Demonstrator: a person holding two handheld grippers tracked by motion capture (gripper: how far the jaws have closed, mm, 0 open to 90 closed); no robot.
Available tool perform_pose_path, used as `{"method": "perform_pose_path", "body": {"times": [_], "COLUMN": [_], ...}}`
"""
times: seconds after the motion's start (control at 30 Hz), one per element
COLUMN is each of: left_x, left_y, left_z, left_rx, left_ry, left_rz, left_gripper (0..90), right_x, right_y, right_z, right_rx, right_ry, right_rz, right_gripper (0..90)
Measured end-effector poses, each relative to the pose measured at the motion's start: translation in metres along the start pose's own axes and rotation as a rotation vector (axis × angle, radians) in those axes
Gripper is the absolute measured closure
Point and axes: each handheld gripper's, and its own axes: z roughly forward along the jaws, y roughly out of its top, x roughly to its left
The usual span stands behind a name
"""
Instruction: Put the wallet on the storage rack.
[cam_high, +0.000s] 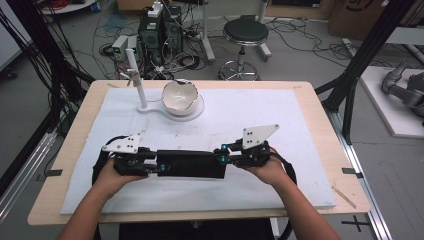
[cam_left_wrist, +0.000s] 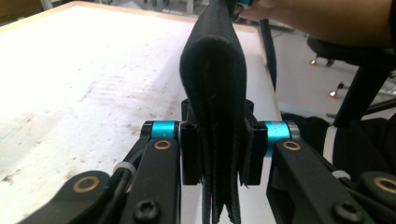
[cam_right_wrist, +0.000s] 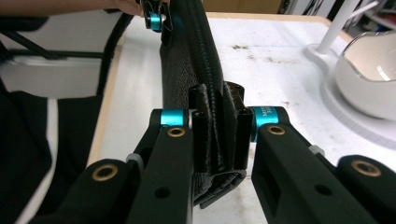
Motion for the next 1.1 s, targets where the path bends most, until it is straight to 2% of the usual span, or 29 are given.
{"method": "perform_pose_path", "body": {"times": [0.03,0.1,0.17,0.23,0.3,0.33,0.43,0.5,0.57,0.6,0.67,0.87,1.0,1.1], "left_x": [-0.002,-0.005,-0.006,-0.005,-0.003,-0.002,-0.002,-0.002,-0.001,0.0,0.005,0.02,0.027,0.033], "left_y": [0.002,0.006,0.009,0.011,0.014,0.015,0.023,0.031,0.039,0.043,0.051,0.073,0.091,0.103], "left_z": [-0.001,-0.003,-0.007,-0.013,-0.021,-0.024,-0.037,-0.046,-0.055,-0.058,-0.064,-0.071,-0.07,-0.068], "left_rx": [0.003,0.009,0.014,0.006,-0.005,-0.003,0.01,0.012,0.018,0.017,0.01,0.052,0.113,0.119], "left_ry": [0.011,0.028,0.059,0.09,0.133,0.152,0.233,0.277,0.314,0.332,0.361,0.41,0.469,0.506], "left_rz": [0.009,0.016,0.014,0.008,0.001,0.004,0.009,0.015,0.027,0.032,0.026,0.025,0.061,0.071], "left_gripper": [75.0,75.3,75.3,75.3,75.3,75.3,75.3,75.3,75.3,75.3,75.3,75.3,75.3,75.3], "right_x": [-0.001,0.0,-0.002,-0.004,-0.006,-0.008,-0.01,-0.01,-0.011,-0.011,-0.01,-0.007,-0.006,-0.008], "right_y": [-0.001,-0.002,-0.004,-0.004,-0.007,-0.008,-0.012,-0.014,-0.017,-0.017,-0.022,-0.037,-0.044,-0.047], "right_z": [0.001,0.001,-0.003,-0.008,-0.014,-0.016,-0.022,-0.027,-0.036,-0.036,-0.041,-0.056,-0.062,-0.066], "right_rx": [-0.003,-0.032,-0.1,-0.123,-0.126,-0.12,-0.131,-0.135,-0.128,-0.128,-0.107,-0.06,-0.083,-0.121], "right_ry": [0.003,-0.022,-0.042,-0.092,-0.129,-0.171,-0.221,-0.234,-0.274,-0.274,-0.305,-0.366,-0.388,-0.375], "right_rz": [0.009,0.024,0.068,0.098,0.132,0.14,0.167,0.177,0.195,0.195,0.204,0.236,0.257,0.279], "right_gripper": [81.9,72.5,60.8,52.3,46.1,41.8,35.5,34.3,31.4,31.4,31.0,27.7,26.5,25.6]}}
